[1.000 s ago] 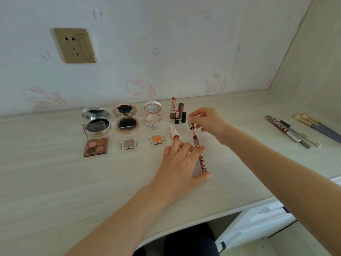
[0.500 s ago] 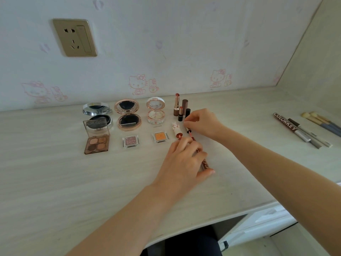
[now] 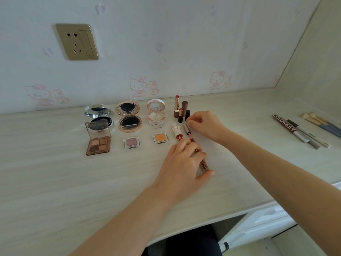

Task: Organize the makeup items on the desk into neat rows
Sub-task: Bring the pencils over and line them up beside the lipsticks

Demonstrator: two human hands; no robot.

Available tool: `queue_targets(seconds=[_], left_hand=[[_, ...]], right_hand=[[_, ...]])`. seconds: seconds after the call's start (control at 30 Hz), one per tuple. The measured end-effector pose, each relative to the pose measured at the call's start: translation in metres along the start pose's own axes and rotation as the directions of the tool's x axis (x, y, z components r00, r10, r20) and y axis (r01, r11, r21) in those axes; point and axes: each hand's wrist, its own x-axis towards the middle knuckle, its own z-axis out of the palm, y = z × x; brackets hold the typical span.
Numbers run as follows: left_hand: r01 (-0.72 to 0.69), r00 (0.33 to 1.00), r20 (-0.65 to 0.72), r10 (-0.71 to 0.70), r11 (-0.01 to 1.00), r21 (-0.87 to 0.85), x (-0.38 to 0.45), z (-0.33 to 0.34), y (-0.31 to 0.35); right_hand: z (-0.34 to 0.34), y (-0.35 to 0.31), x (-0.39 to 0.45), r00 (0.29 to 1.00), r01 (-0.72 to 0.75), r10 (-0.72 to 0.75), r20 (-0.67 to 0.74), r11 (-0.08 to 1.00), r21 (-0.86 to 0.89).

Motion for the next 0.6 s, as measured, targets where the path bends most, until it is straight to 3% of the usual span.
queue_targets(seconds=[0.27,0.47,0.6], left_hand=[[-0.034,0.999,-0.042,0.032,0.999,-0.030,0.000,-0.002,0.000],[-0.101,0.992,-0.080,0.097,0.994,-0.042,0.014,0.001,0.015],[-0.133,0.991,-0.038,0.129,0.984,-0.115,0.038,0.017,0.040]], right_hand=[[-0.035,0.025,-0.047,0.999,0.022,-0.025,-0.041,0.997,-0.068],[-0.066,0.051,-0.102,0.983,0.128,-0.161,-0.089,0.945,-0.299],[-0.086,0.069,-0.131,0.976,0.104,-0.173,-0.136,0.906,-0.410]])
